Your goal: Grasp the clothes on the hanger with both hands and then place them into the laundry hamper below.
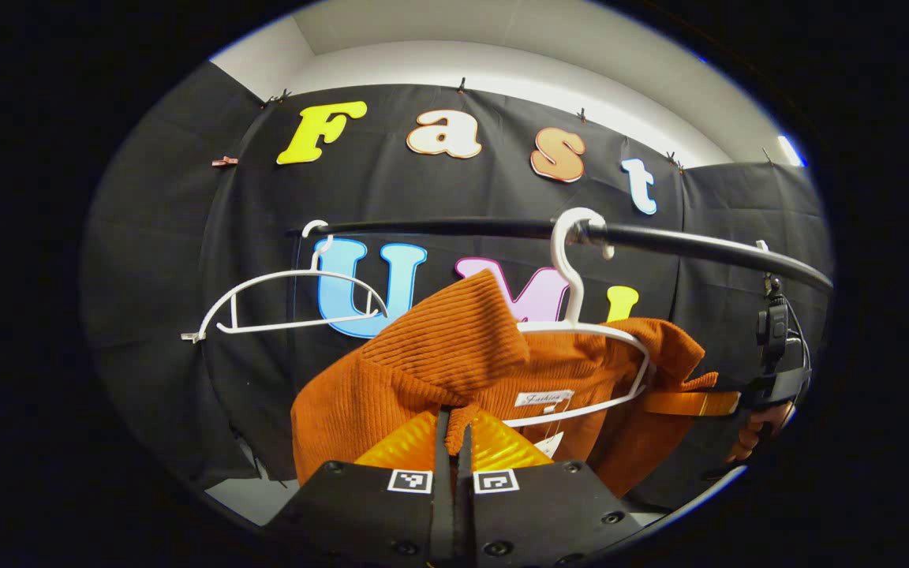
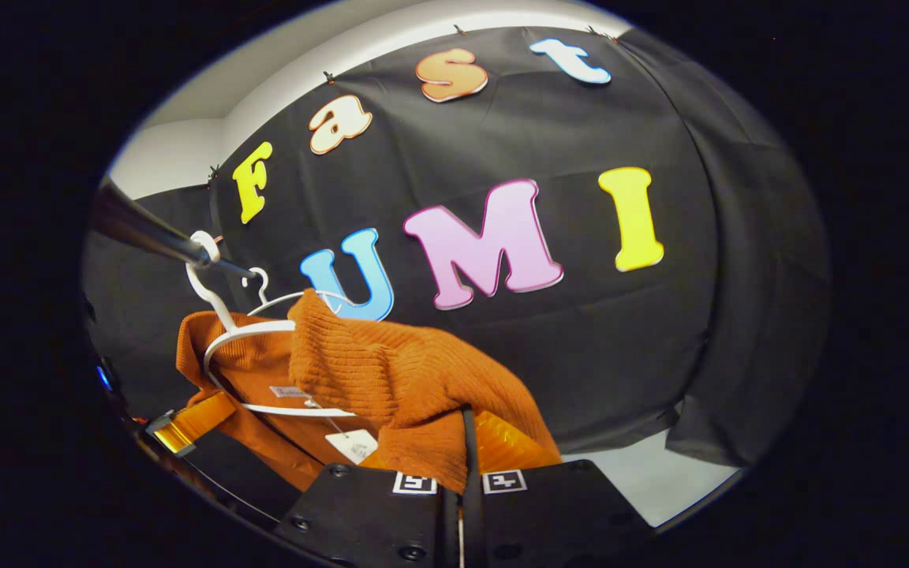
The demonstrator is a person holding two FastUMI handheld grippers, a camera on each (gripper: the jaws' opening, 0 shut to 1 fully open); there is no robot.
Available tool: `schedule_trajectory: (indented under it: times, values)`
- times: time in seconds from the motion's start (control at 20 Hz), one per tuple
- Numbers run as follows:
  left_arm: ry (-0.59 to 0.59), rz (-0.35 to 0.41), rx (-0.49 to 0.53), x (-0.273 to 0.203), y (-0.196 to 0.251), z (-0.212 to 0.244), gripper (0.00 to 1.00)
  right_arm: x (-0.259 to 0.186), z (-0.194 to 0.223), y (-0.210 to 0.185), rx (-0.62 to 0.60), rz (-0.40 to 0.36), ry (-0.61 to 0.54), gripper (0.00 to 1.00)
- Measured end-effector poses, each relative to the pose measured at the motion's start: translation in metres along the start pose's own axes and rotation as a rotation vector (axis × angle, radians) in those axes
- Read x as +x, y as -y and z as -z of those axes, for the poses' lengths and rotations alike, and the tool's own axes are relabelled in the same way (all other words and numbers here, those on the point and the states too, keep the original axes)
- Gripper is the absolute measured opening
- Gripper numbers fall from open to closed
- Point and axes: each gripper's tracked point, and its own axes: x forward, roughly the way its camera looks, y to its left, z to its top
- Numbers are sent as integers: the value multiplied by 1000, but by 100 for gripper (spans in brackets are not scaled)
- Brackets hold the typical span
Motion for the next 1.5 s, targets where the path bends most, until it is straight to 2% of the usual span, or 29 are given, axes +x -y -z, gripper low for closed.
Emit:
schedule_trajectory:
  times: [0.15,0.25,0.35,0.4,0.45,0.5,0.65,0.8,1.1,1.25,1.5]
  values:
    - [7,-8,-3,1,-3,-4,5,0,-45,16,37,50,154,6]
    - [10,-16,-9,2,-7,-7,5,6,-60,36,37,123,230,6]
    - [5,-10,-13,0,-7,-7,5,16,-64,58,29,192,258,6]
    - [2,-4,-11,-1,-7,-7,5,22,-62,66,37,216,255,6]
    - [0,-4,-7,-3,-8,-8,5,32,-58,74,62,233,242,11]
    - [-4,-1,-2,-3,-10,-6,5,44,-46,83,98,245,207,7]
    - [-20,-3,2,-3,-14,-3,5,72,14,98,201,251,56,7]
    - [-30,-27,21,-4,-25,4,5,73,68,81,241,193,-35,6]
    - [-89,-121,49,-12,-70,39,5,41,139,6,268,-4,-118,6]
    - [-158,-174,35,-14,-96,70,5,25,163,-21,250,-62,-158,6]
    - [-260,-179,9,-22,-108,132,5,-3,189,-61,247,-169,-168,6]
